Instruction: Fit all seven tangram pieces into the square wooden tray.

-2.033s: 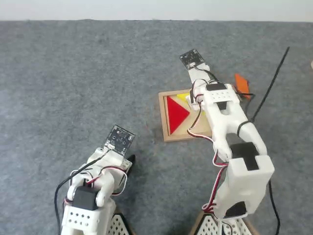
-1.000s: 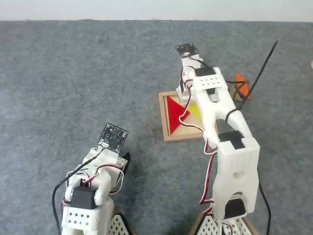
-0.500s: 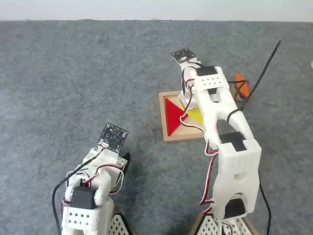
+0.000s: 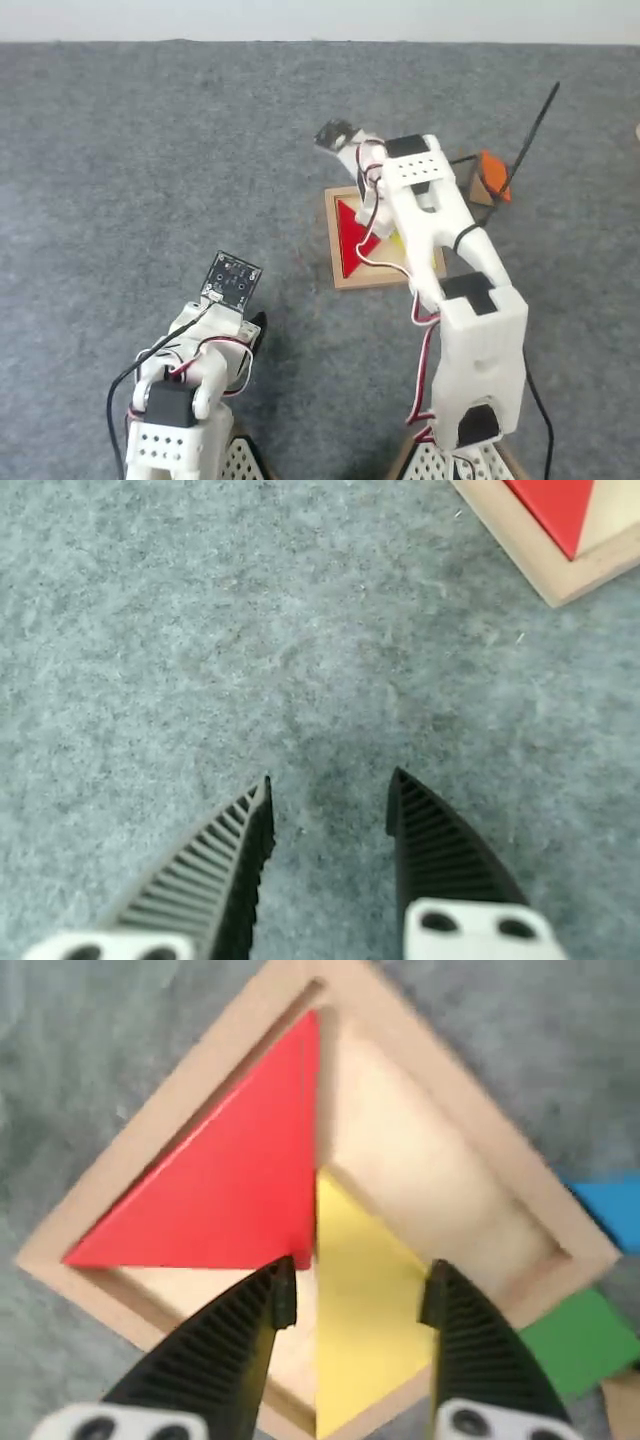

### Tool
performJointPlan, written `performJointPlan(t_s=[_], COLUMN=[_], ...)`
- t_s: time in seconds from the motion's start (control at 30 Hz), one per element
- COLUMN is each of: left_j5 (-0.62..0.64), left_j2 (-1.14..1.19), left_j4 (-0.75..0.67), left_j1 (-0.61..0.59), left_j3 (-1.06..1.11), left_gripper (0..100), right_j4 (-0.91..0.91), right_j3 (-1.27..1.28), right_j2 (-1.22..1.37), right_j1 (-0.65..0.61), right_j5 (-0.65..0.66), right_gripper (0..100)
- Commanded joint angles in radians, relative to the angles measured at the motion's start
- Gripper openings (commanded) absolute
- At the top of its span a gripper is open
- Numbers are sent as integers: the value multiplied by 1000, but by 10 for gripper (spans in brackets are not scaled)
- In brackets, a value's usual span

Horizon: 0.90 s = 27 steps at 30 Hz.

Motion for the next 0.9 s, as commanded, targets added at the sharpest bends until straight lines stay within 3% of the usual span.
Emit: performJointPlan(t_s=[0.0,0.1,0.4,0.47,0.6,0.87], left_j5=[8,8,8,8,8,8], left_j2=[-20,-20,-20,-20,-20,-20], left_j4=[6,6,6,6,6,6], left_j1=[-6,-6,-9,-9,-11,-9], left_j3=[-13,-13,-13,-13,-13,-13], left_gripper=[183,183,183,183,183,183], right_j4=[76,107,119,120,157,262], right_j3=[-112,-132,-169,-189,-226,-305], right_j2=[1,22,174,197,231,251], right_j1=[10,15,30,36,38,38], right_j5=[124,216,298,298,301,324], right_gripper=[325,381,375,314,99,41])
